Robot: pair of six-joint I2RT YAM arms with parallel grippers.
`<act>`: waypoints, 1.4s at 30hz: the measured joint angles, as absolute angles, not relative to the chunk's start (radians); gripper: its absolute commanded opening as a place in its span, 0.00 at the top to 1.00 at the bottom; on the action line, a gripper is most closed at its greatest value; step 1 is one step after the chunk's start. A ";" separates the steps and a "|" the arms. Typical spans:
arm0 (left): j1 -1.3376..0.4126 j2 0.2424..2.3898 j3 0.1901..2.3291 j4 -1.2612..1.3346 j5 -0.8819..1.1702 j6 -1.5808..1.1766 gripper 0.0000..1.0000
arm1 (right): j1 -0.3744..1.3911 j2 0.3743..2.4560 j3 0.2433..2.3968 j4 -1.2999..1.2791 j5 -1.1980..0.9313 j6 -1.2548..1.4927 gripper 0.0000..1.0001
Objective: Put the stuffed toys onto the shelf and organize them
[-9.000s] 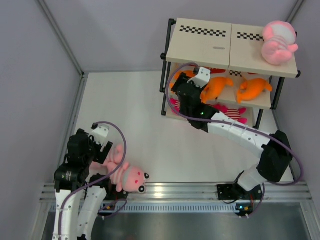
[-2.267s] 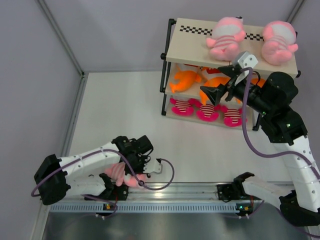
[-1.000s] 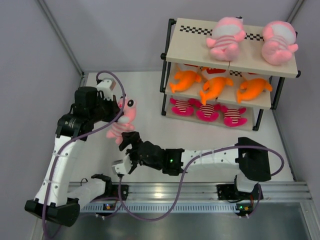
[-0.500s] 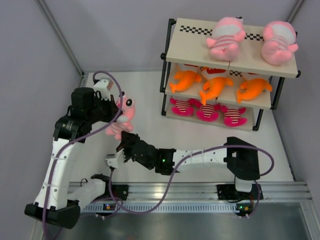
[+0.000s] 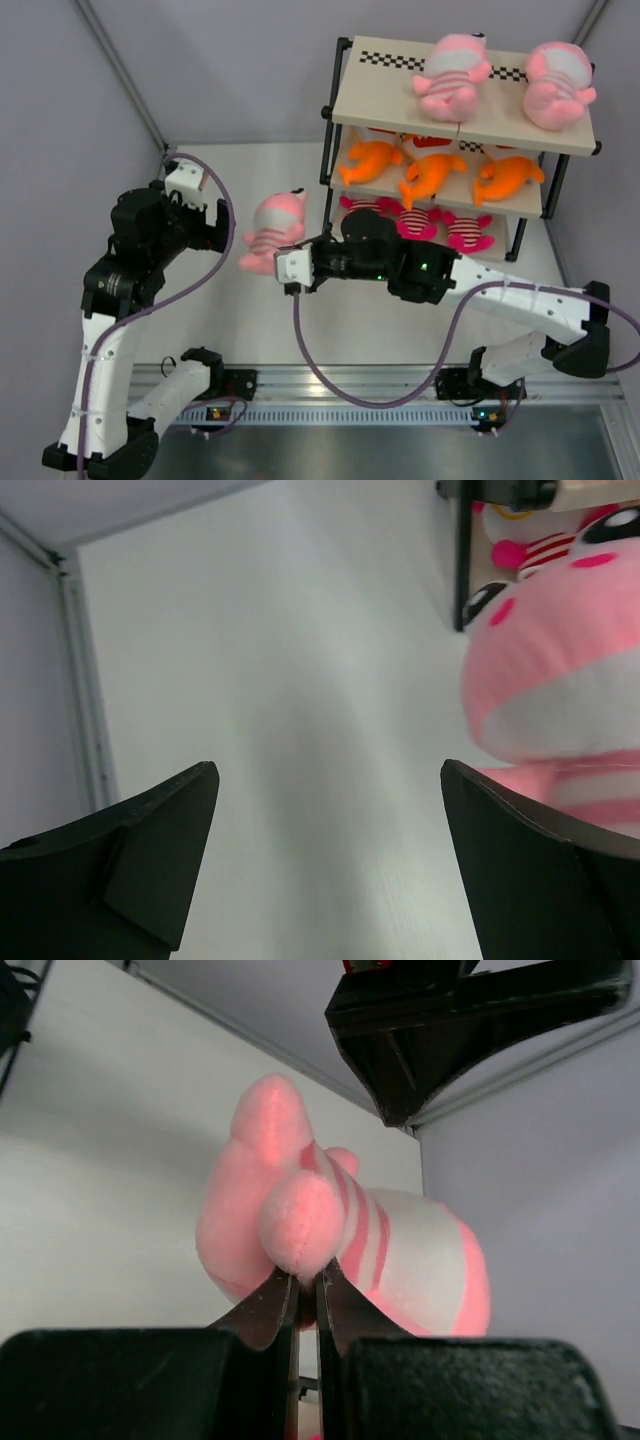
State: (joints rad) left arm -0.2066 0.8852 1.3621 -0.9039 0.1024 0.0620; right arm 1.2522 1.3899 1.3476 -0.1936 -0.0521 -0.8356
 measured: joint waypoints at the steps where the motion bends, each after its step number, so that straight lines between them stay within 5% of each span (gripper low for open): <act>1: -0.207 0.877 1.368 -0.905 0.078 0.087 0.01 | 1.238 1.366 1.370 -0.246 -0.097 -0.823 1.00; 10: -0.206 0.825 1.455 -0.922 -0.202 0.255 0.01 | 1.070 1.341 1.680 -0.559 -0.422 -0.785 1.00; 18: -0.206 0.785 1.477 -0.921 -0.248 0.281 0.02 | 0.684 1.547 2.183 -0.554 -0.566 -0.754 1.00; 33: -0.206 0.792 1.415 -0.937 -0.210 0.283 0.01 | 0.359 1.740 2.234 -0.506 -0.729 -0.604 1.00; 36: -0.207 0.793 1.409 -0.939 -0.198 0.283 0.01 | 0.330 1.732 2.234 -0.497 -0.751 -0.589 0.93; 40: -0.206 0.792 1.409 -0.939 -0.191 0.283 0.01 | 0.316 1.723 2.233 -0.497 -0.768 -0.573 0.62; 42: -0.206 0.792 1.407 -0.938 -0.190 0.283 0.01 | 0.316 1.720 2.233 -0.496 -0.773 -0.564 0.57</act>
State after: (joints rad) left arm -0.2062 0.7918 1.4075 -0.9382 -0.1902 0.2832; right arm 0.3161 1.7195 2.2330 -0.4957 -0.7734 -0.5640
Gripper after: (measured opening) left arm 0.985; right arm 0.379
